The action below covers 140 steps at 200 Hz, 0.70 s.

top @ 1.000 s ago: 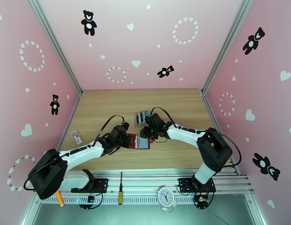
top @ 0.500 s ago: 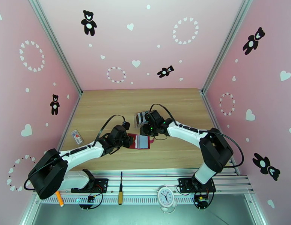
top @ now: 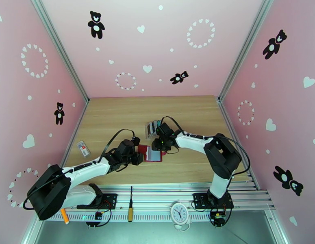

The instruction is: Put the credit cards into the card holder

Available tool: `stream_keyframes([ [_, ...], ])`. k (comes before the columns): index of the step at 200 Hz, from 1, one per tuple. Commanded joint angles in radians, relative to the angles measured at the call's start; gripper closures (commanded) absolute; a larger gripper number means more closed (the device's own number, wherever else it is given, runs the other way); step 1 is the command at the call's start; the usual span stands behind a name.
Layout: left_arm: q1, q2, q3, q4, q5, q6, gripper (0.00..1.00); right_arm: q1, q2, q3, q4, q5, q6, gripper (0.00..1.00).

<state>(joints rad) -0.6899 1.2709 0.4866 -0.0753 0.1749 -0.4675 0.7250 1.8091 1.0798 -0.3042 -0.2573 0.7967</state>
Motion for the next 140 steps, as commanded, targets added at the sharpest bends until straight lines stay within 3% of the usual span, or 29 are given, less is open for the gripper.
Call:
stream_keyframes([
  [1, -0.003, 0.025, 0.005, -0.031, -0.024, -0.004, 0.75, 0.004, 0.018, 0.031, -0.013, 0.012, -0.014, 0.61],
  [104, -0.004, 0.084, 0.024, -0.053, -0.040, 0.001, 0.76, 0.004, 0.057, 0.063, -0.040, 0.026, -0.023, 0.61],
  [140, -0.004, 0.098, 0.030, -0.052, -0.030, 0.004, 0.69, 0.009, 0.074, 0.068, -0.049, 0.029, -0.025, 0.61],
])
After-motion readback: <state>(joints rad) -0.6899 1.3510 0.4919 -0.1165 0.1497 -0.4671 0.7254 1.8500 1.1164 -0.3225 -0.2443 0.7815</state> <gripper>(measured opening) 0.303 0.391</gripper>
